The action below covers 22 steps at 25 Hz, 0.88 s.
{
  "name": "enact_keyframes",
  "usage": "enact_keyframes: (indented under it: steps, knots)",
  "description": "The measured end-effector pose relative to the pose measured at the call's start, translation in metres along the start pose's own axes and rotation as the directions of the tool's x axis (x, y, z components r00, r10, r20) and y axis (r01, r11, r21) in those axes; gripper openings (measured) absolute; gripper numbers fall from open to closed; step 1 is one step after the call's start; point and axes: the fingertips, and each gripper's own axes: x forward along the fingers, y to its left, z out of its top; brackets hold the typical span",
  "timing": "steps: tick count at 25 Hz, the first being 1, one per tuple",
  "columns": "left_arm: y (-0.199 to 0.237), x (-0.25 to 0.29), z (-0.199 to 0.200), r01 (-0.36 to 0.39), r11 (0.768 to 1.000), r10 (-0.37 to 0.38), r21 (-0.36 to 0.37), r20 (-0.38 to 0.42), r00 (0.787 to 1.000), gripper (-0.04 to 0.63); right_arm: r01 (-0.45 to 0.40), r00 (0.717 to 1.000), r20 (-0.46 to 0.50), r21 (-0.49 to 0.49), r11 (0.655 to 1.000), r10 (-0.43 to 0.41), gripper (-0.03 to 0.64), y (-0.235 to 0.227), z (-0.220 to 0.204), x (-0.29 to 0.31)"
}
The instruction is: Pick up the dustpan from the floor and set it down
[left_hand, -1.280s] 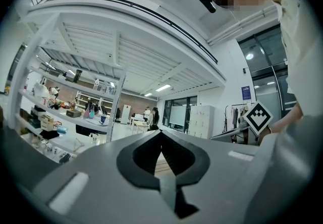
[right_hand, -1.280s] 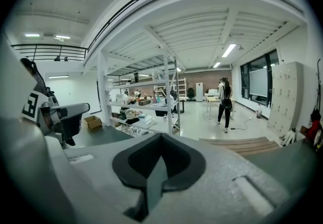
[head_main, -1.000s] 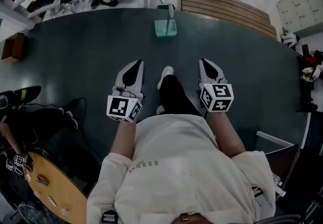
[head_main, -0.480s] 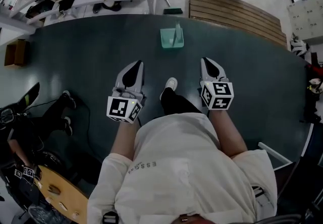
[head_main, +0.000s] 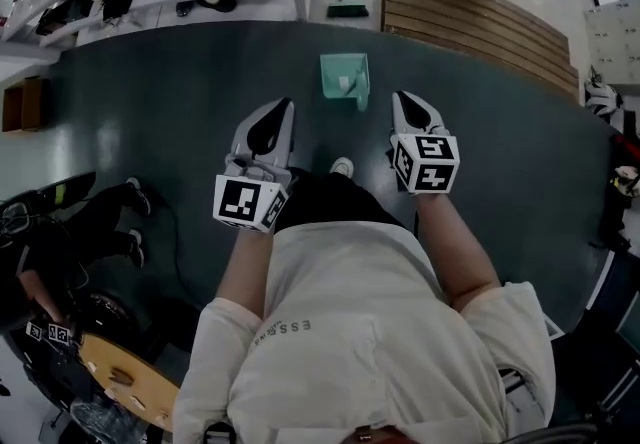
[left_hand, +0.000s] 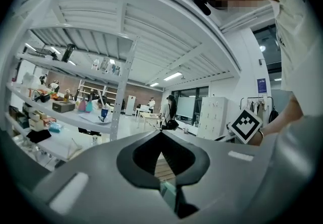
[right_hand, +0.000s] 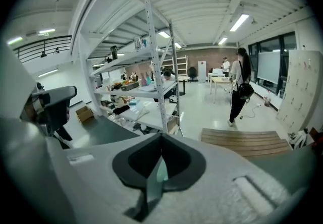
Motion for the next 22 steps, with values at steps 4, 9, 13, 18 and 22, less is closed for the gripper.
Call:
enact_keyframes:
  steps: [4,9,13,18,22]
  knots:
    - [0.015,0.032,-0.016,0.021,0.998,-0.023,-0.051,-0.047,0.999,0.014,-0.005,0.996,-0.085,0.012,1.0,0.006,0.008,0.007,-0.015,0.046]
    - [0.033,0.075,-0.046,0.096,0.991,-0.104,-0.094,-0.092,0.99,0.014,0.004,0.976,-0.22,0.003,1.0,-0.003,0.153,0.007,-0.049,0.107]
    - [0.058,0.107,-0.068,0.108,0.989,-0.12,-0.101,-0.118,0.986,0.014,0.031,0.939,-0.344,0.031,0.999,-0.018,0.201,0.002,-0.088,0.154]
    - [0.081,0.125,-0.097,0.099,0.985,-0.124,-0.144,-0.178,0.976,0.014,0.062,0.874,-0.487,0.095,0.994,-0.008,0.202,-0.004,-0.14,0.196]
    - [0.095,0.13,-0.114,0.087,0.982,-0.121,-0.166,-0.21,0.97,0.014,0.074,0.827,-0.562,0.141,0.987,0.018,0.202,-0.006,-0.166,0.223]
